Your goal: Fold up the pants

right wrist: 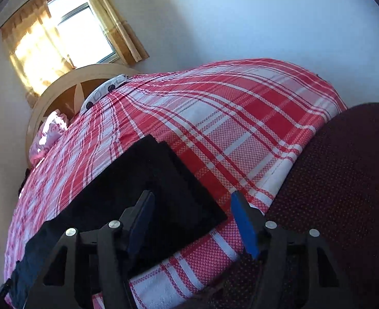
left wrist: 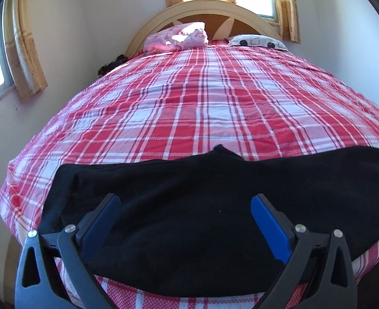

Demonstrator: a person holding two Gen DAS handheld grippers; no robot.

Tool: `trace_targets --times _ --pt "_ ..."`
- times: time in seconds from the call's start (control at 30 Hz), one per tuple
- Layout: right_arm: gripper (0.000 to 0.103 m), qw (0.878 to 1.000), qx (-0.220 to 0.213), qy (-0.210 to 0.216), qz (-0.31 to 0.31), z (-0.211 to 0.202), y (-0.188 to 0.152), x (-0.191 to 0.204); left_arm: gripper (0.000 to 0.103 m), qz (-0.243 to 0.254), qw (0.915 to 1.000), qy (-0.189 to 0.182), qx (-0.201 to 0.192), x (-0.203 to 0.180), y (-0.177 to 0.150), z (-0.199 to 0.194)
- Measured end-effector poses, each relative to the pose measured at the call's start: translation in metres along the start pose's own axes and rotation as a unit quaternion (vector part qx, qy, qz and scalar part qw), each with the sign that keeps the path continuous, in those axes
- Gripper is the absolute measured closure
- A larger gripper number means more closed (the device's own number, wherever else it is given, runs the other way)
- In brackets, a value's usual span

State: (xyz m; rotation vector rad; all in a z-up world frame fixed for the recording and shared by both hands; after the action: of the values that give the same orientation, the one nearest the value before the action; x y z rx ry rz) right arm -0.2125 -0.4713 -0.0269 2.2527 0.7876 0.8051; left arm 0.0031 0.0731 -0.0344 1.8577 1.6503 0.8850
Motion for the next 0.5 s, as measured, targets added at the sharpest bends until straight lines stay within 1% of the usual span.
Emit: trace_targets --times 0.07,0.1,0.13,0.17,0.27,0.3,0.33,0.4,0.5 --pt "0.063 0.998 0.023 -0.011 -0.051 0.012 0.003 0.011 0.000 0.012 0.9999 0.008 -0.002 -0.003 -0.001 -0.002" --pt "0.083 0.996 0.044 -0.023 -0.076 0.023 0.001 0.016 0.000 0.014 0.9999 0.010 -0.002 -0.004 0.000 -0.002" --pt "0.084 0.993 0.070 -0.031 -0.092 0.033 -0.001 0.020 0.000 0.011 0.9999 0.009 -0.001 -0.003 0.000 -0.003" --pt "0.084 0.992 0.079 -0.033 -0.096 0.038 -0.001 0.020 0.000 0.006 1.0000 0.007 0.000 -0.003 0.000 -0.003" --pt "0.085 0.990 0.084 -0.036 -0.108 0.042 0.004 0.017 0.000 -0.001 1.0000 -0.001 0.005 -0.002 0.000 -0.002" --pt "0.088 0.989 0.085 -0.035 -0.116 0.042 0.004 0.017 0.000 0.000 1.0000 -0.002 0.006 -0.003 -0.001 -0.002" --pt "0.096 0.987 0.085 -0.041 -0.130 0.040 0.003 0.019 0.000 0.001 1.0000 -0.001 0.006 -0.003 -0.001 -0.001" --pt "0.097 0.984 0.079 -0.065 -0.146 0.036 0.003 0.019 0.000 0.001 1.0000 -0.001 0.005 -0.002 -0.002 -0.001" --pt "0.097 0.989 0.085 -0.065 -0.098 0.034 0.007 0.003 0.000 -0.002 1.0000 -0.001 0.007 -0.001 -0.002 -0.001"
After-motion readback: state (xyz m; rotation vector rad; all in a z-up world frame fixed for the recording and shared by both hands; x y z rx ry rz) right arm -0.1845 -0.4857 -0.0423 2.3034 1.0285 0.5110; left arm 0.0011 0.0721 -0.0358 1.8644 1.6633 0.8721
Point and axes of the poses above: each gripper's, at about its wrist camera, not at the fingertips, and z roughly the way its jaws point, x to its left, y to its top, the point moved 2 cm from there along z, roughly the way its jaws point, and after that the axes turned 2 degrees about y, right-handed, at the moved point
